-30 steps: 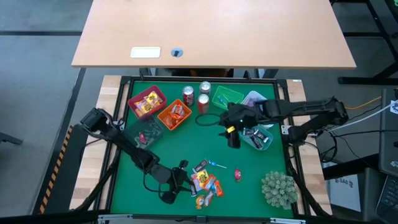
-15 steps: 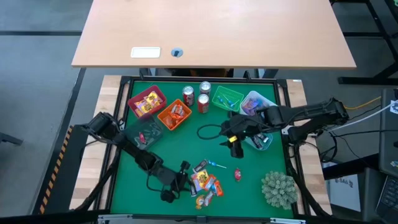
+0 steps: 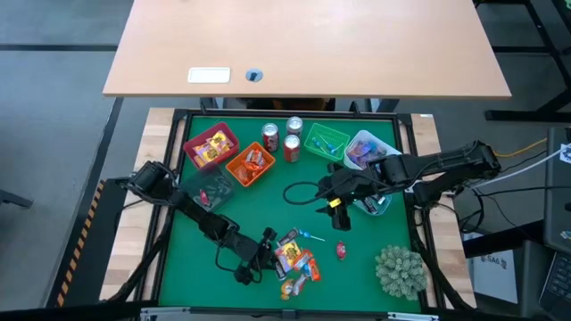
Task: Sort candy
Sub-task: Put the brown chocolate into the blue bin
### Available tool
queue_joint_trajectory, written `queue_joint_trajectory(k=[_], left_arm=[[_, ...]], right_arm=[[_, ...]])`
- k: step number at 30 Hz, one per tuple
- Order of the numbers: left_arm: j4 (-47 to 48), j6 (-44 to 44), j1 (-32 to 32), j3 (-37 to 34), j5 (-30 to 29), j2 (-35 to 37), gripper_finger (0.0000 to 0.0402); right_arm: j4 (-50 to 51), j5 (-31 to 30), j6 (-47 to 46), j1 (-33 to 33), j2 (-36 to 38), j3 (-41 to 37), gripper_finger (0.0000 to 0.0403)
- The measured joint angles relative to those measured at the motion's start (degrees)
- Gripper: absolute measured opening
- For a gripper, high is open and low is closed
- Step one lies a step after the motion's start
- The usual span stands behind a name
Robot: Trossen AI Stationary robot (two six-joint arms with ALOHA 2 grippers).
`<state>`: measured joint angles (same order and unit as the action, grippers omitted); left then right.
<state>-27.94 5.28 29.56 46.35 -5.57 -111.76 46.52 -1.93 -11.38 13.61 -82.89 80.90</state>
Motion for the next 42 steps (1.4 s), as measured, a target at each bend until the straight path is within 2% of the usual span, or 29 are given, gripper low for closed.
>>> queue_joint_trajectory(k=[17,23,31,36,42], left_arm=[[6.81,-0.74,0.07,0.11,-0.49,-0.01,0.0095],[9.26,-6.80,-0.83,0.02,-1.13,0.05,0.0094],[6.82,-8.63,-1.33,-0.33,-0.12,0.21,0.0043],[6.81,-11.99,-1.80,-0.53,-0.07,2.67,0.0022],[4.92,-17.15,-3.83,-0.62,-1.79,7.87,0.0027]], right_arm=[[0.39,0.02,-0.17,0.00,0.00,0.00,0.0209],[0.42,0.02,-0.17,0.00,0.00,0.00,0.0209],[0.39,0.02,-0.17,0.00,0.00,0.00,0.0209],[0.33,0.02,-0.17,0.00,0.00,0.00,0.0209],[-0.10,0.06,-0.76,0.00,0.00,0.00,0.0209]])
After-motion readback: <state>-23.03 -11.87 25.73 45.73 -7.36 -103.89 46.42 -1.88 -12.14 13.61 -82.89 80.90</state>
